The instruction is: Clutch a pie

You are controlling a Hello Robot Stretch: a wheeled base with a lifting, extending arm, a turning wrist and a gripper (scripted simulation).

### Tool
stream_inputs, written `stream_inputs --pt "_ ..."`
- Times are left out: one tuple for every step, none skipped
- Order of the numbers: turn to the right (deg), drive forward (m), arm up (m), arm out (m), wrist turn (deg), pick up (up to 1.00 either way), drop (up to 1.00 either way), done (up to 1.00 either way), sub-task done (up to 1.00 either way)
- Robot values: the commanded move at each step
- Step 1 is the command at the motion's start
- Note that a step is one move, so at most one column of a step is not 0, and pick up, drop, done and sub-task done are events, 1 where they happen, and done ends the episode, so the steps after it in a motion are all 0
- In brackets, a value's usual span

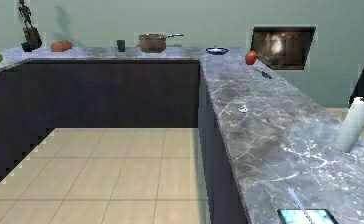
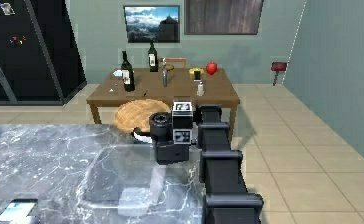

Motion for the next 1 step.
stream_inputs --pt "0.0 0.00 0.00 0.00 0.0 0.00 0.00 1.00 0.00"
